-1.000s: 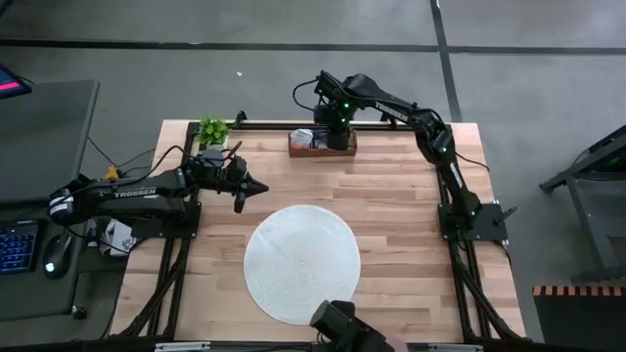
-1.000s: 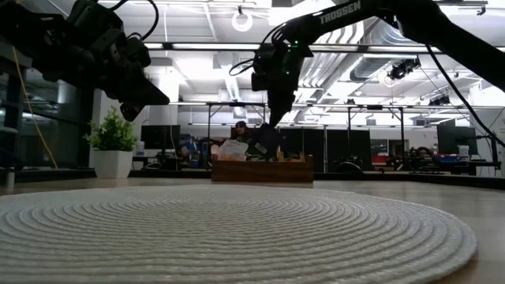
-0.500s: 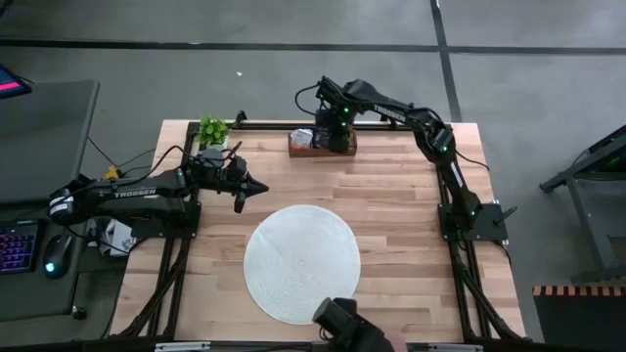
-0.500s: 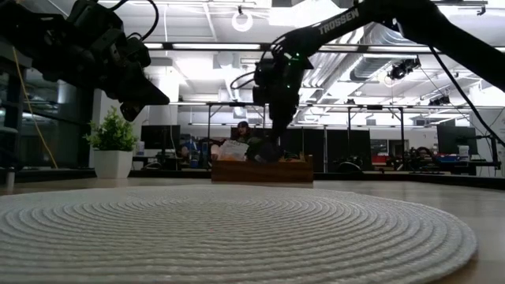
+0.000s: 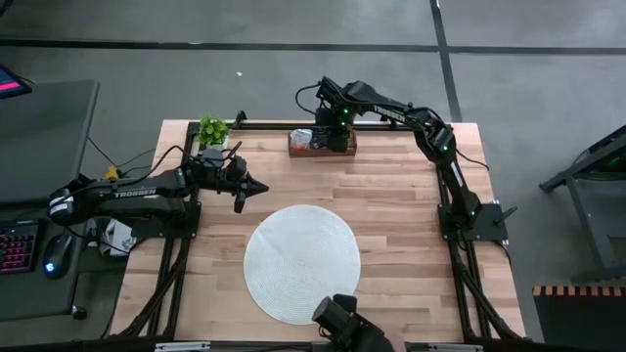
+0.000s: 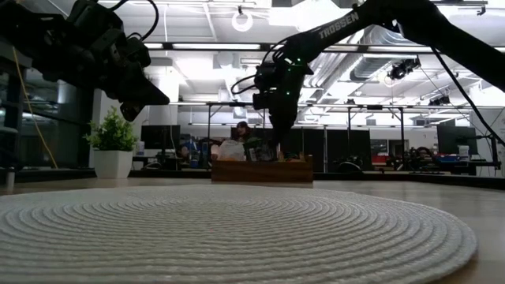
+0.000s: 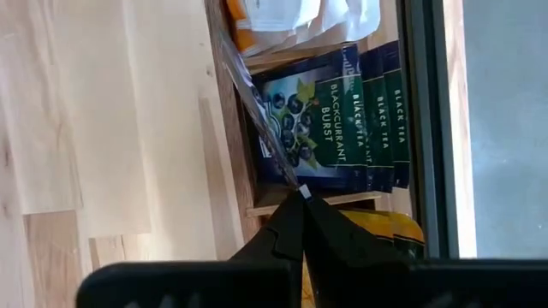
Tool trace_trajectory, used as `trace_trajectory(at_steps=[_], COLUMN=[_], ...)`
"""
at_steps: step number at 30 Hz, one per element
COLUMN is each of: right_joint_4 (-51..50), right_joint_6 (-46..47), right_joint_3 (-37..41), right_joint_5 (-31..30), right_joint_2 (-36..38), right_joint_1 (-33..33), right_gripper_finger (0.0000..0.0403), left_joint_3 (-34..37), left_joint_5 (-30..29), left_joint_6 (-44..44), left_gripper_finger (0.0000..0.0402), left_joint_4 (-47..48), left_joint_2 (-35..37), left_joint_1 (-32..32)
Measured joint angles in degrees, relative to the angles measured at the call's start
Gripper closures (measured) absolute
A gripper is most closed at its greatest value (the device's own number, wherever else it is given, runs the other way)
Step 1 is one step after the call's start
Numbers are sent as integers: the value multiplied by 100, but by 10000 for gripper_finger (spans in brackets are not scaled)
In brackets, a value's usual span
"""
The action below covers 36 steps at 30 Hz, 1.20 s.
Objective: Pick & Place Tea
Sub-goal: Put the blue tea bag into the middle section of the wooden organizer
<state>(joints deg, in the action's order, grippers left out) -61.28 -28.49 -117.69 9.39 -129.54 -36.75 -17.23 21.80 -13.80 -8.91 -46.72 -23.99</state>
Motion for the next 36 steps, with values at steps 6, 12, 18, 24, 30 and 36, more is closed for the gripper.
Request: trace_trajectory(at_steps=[6, 12, 18, 24, 30, 36], right_joint_4=[-20, -88, -313, -534, -525, -480], right_joint_6=[17, 55, 61, 27, 164, 744], right_joint_3=[0, -2, -4, -148, -569, -841], right_joint_5=[-59, -391, -557, -613, -707, 107], right_joint_2=[0, 0, 37, 59, 63, 66], right_joint_1=[2, 4, 33, 84, 133, 131], right_gripper_finger=[403, 403, 403, 403, 403, 403], left_joint_3=[0, 0, -1, 0, 0, 0], left_joint_5=[-1, 0, -2, 0, -2, -1], left_joint_6=[0, 0, 0, 0, 0, 0], left_gripper_finger=[401, 401, 401, 401, 401, 401], left_joint_4=[0, 0, 0, 0, 0, 2], left_joint_2=[0, 0, 2, 0, 0, 0], left_joint_1=[-1, -2, 0, 0, -1, 0])
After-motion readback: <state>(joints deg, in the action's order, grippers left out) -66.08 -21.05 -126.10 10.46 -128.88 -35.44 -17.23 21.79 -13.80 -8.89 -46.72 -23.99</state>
